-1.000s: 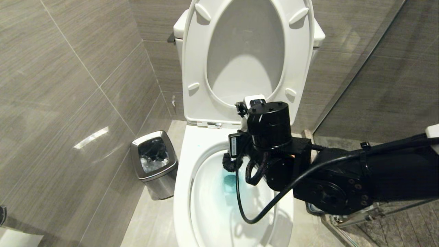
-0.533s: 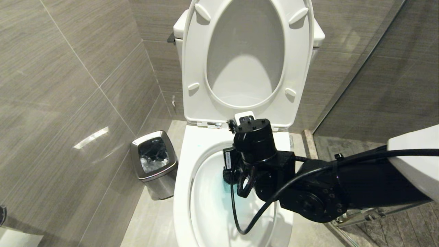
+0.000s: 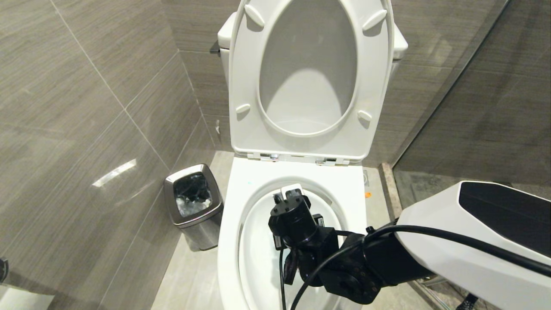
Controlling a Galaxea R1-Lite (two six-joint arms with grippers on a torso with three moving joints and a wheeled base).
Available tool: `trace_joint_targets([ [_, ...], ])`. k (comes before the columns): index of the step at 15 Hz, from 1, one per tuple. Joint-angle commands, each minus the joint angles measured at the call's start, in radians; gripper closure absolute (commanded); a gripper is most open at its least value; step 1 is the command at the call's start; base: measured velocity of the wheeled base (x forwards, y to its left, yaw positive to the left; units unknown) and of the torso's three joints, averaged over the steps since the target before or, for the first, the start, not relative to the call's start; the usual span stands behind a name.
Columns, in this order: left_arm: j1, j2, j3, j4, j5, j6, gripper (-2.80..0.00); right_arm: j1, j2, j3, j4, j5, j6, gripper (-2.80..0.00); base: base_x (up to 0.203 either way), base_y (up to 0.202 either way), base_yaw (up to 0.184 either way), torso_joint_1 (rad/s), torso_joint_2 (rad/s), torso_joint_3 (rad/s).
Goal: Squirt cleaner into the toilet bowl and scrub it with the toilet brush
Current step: Scrub the toilet bowl
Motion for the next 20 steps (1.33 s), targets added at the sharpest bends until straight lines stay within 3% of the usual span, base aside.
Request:
trace_joint_targets([
  [1,0.0,0.0,0.0,0.0,0.0,0.003,0.0,0.002,-0.033,0.001,-0.005,-0.002,0.002,0.0,0.0,0.0,0.0,0.0,0.0,0.0],
  [4,0.0,0.0,0.0,0.0,0.0,0.003,0.0,0.002,-0.155,-0.001,0.03,-0.007,-0.002,0.0,0.0,0.0,0.0,0.0,0.0,0.0],
  [9,0.0,0.0,0.0,0.0,-0.003,0.006,0.0,0.003,-0.365,-0.058,0.197,-0.017,-0.002,0.0,0.0,0.0,0.0,0.0,0.0,0.0],
  [20,-0.001,0.0,0.0,0.001,-0.001,0.003,0.0,0.016,-0.187,-0.053,0.194,-0.024,0.054,0.0,0.0,0.0,0.0,0.0,0.0,0.0],
])
